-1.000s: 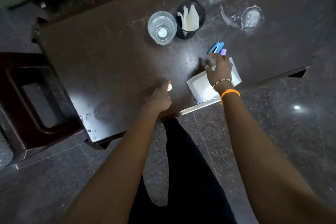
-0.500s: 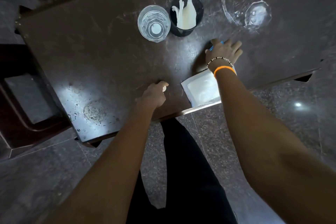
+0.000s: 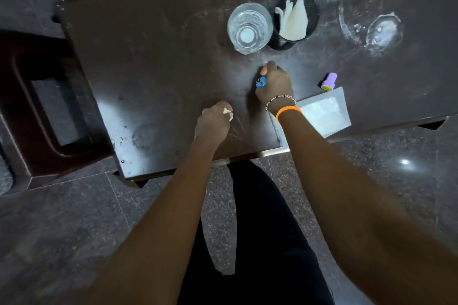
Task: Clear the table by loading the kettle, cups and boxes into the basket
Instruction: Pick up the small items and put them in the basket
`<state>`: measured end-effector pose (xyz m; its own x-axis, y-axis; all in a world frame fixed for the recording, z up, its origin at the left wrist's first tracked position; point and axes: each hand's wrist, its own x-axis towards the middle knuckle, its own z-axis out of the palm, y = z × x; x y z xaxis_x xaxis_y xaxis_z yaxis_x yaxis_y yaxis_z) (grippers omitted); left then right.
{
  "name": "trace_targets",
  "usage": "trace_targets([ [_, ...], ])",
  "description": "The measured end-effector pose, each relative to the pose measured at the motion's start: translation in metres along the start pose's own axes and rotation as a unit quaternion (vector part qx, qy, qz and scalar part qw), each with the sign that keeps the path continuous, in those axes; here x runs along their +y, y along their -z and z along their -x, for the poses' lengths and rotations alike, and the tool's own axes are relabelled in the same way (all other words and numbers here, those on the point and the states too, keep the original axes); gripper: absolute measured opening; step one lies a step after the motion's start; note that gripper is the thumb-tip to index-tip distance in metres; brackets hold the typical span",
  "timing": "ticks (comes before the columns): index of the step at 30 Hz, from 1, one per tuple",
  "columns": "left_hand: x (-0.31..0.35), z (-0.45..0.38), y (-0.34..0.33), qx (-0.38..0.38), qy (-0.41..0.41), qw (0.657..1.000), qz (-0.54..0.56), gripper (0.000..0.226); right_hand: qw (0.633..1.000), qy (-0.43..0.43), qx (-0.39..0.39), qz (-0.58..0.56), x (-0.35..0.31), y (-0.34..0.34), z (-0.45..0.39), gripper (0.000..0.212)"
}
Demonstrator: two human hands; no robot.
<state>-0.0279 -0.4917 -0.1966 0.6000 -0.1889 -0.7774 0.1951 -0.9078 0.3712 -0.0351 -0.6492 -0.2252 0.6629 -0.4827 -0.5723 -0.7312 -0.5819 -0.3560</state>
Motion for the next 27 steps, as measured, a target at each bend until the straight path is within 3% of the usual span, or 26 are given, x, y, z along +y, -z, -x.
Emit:
trace_targets([
  [4,-0.038,0.019,0.029,0.072,0.009,0.994,0.076,0.021,0.973,-0.068,-0.065,-0.212,-0.048,-0.019,0.039,0.025],
  [6,-0.062,0.031,0.048,0.105,0.021,0.988,0.112,0.021,0.956,-0.079,-0.118,-0.259,-0.077,-0.03,0.063,0.023],
  [12,-0.136,0.07,0.123,0.258,0.068,0.943,0.2,0.022,0.956,-0.039,-0.132,-0.259,-0.177,-0.067,0.121,0.018],
  [17,-0.209,0.105,0.196,0.381,0.072,0.874,0.294,0.01,0.944,0.012,-0.155,-0.292,-0.276,-0.102,0.162,0.026],
  [23,-0.276,0.124,0.289,0.448,0.054,0.823,0.344,0.014,0.933,0.116,-0.137,-0.311,-0.381,-0.137,0.193,0.011],
  [27,-0.302,0.116,0.351,0.441,0.022,0.818,0.37,0.022,0.932,0.167,-0.081,-0.31,-0.437,-0.156,0.195,0.019],
])
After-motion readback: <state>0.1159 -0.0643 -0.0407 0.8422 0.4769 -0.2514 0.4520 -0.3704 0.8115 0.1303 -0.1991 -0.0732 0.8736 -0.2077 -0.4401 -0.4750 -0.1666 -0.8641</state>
